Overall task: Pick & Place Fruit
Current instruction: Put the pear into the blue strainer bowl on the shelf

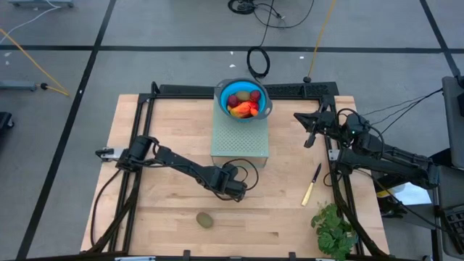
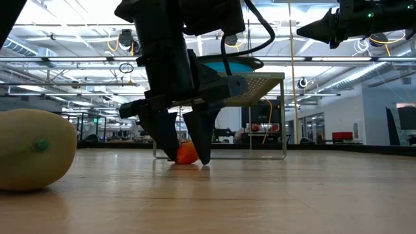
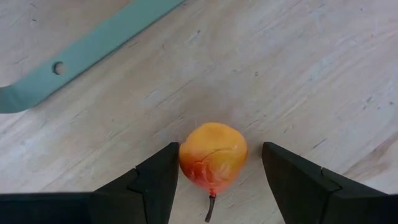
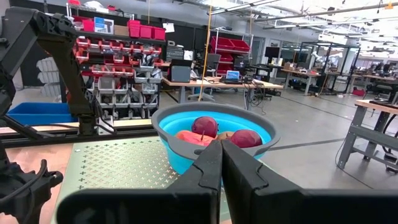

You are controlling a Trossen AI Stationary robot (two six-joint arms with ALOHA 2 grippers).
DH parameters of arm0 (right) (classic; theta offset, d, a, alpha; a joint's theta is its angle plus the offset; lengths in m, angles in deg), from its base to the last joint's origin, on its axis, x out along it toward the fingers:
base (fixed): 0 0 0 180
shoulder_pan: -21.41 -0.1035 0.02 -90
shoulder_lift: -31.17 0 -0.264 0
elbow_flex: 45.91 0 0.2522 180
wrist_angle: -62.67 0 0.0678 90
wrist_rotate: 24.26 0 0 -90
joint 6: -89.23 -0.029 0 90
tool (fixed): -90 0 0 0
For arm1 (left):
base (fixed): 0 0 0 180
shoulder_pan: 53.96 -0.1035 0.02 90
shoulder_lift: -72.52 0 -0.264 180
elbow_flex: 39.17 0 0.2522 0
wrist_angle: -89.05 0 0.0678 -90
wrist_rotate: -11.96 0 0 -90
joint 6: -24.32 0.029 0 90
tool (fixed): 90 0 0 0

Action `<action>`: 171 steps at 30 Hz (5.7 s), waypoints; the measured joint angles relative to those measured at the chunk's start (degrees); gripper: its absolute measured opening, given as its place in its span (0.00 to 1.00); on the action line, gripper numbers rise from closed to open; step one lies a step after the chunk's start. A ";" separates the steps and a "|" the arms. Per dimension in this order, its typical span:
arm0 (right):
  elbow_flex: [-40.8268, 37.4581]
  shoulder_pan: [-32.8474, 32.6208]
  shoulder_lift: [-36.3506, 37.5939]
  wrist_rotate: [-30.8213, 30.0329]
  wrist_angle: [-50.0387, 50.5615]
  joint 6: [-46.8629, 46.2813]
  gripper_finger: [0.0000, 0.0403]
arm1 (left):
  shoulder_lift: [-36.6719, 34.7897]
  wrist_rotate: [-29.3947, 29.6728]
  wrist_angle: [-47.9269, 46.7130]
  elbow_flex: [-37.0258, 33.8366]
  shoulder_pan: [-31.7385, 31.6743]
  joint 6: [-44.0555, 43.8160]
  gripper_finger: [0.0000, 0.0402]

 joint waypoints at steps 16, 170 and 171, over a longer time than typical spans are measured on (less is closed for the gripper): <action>0.00 -0.02 0.00 -0.02 -0.01 0.02 0.01 | 0.04 -0.31 0.19 0.09 0.04 0.30 0.31; 0.00 0.00 -0.01 -0.30 0.46 2.82 0.01 | -6.91 -2.69 -19.62 34.21 -35.36 38.41 0.34; 0.00 0.00 -0.02 -0.30 0.46 2.82 0.01 | -6.91 -2.69 -19.62 34.21 -35.36 38.59 0.34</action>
